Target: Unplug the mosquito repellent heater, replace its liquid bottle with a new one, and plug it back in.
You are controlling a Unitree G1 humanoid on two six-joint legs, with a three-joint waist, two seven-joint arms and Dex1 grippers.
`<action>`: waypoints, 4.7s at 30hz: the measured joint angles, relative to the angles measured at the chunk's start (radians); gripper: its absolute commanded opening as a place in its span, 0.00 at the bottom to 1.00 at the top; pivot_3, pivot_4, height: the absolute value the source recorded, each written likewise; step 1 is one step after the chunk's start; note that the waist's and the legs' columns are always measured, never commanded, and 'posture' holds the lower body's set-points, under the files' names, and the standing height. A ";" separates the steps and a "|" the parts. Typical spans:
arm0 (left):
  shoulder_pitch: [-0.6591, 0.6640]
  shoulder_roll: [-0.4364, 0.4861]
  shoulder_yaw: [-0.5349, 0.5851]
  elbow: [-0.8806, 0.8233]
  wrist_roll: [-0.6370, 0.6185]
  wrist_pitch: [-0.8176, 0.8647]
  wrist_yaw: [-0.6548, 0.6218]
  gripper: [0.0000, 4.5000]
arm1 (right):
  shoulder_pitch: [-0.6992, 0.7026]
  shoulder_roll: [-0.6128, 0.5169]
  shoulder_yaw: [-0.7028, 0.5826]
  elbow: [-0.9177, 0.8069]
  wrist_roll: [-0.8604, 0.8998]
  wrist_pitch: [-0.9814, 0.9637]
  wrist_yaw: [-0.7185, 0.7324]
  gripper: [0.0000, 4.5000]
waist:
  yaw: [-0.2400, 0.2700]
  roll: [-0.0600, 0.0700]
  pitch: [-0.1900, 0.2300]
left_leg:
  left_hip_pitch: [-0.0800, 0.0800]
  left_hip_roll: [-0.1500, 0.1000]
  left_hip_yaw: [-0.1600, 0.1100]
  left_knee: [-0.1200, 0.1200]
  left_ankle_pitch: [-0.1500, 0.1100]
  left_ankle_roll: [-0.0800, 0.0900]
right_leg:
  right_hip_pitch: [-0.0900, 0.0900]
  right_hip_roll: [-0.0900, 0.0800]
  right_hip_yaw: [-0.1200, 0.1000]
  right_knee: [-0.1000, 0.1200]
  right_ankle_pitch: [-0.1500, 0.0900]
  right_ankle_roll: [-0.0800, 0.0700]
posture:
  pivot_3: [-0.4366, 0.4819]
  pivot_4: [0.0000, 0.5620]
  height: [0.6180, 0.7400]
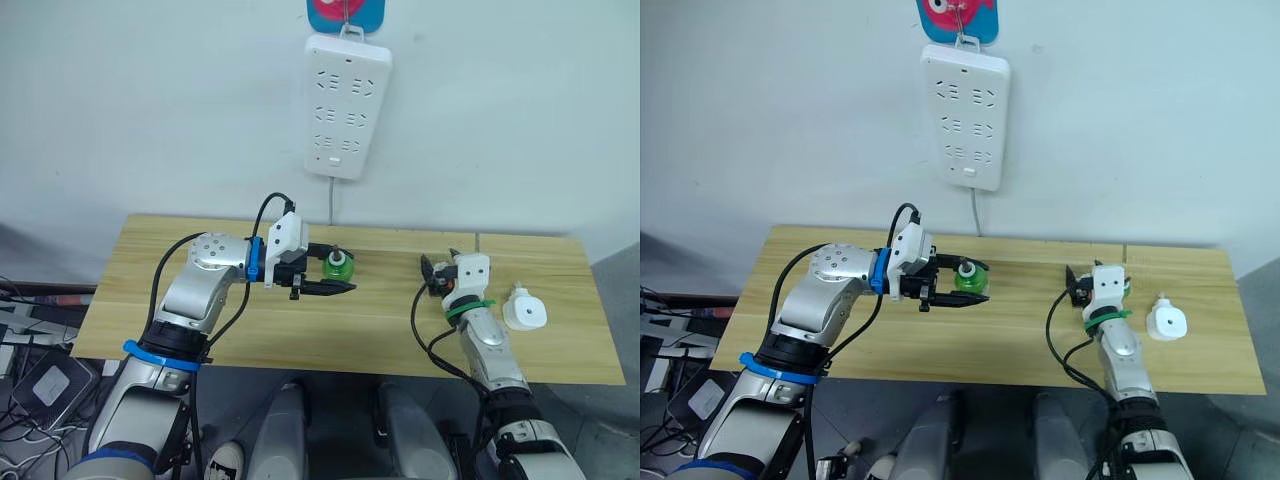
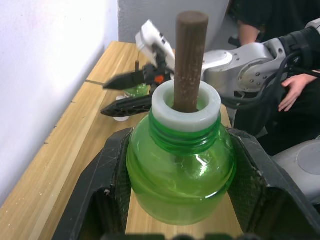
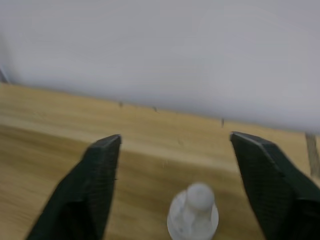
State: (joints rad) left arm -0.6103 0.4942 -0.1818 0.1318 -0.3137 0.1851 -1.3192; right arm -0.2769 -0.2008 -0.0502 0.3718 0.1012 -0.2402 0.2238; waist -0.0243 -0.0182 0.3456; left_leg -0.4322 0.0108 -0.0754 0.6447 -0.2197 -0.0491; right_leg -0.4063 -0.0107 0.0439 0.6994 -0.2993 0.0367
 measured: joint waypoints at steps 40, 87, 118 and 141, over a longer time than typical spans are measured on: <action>-0.065 -0.109 -0.007 0.143 0.021 -0.116 -0.023 0.50 | -0.107 -0.243 0.239 -0.825 0.381 0.813 0.397 0.24 | -0.005 -0.007 -0.014 | -0.002 -0.003 -0.003 0.001 0.005 -0.008 | 0.000 -0.007 -0.006 -0.001 0.000 0.000 | 0.54 0.43 1.00; 0.111 -0.399 0.033 -0.153 0.058 -0.239 0.596 1.00 | -0.107 -0.030 -0.170 -0.766 1.638 0.981 -0.557 0.19 | -0.008 -0.008 -0.016 | -0.002 -0.003 -0.002 0.001 0.002 -0.004 | 0.000 -0.007 -0.004 0.001 0.000 0.000 | 0.50 0.48 1.00; 0.076 -0.392 0.026 -0.081 0.062 -0.256 0.612 0.50 | -0.055 -0.349 -0.080 -0.813 1.658 1.030 -0.512 0.86 | -0.005 -0.009 -0.016 | -0.003 -0.004 -0.002 0.001 0.002 -0.004 | 0.000 -0.006 -0.004 -0.001 0.000 0.000 | 0.49 0.49 1.00; 0.108 -0.356 0.031 -0.082 0.043 -0.250 0.553 0.50 | 0.067 -0.874 -0.088 -0.333 0.799 1.375 0.015 1.00 | -0.007 -0.010 -0.016 | -0.002 -0.005 0.000 0.001 0.003 -0.003 | 0.001 -0.006 -0.002 -0.001 0.000 0.000 | 0.50 0.59 1.00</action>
State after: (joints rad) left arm -0.5020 0.1380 -0.1505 0.0497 -0.2707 -0.0651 -0.7663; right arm -0.2103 -1.0744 -0.1378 0.0392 0.9002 1.1348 0.2385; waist -0.0310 -0.0279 0.3294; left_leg -0.4342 0.0056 -0.0756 0.6462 -0.2171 -0.0519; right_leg -0.4052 -0.0170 0.0415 0.6984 -0.2991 0.0370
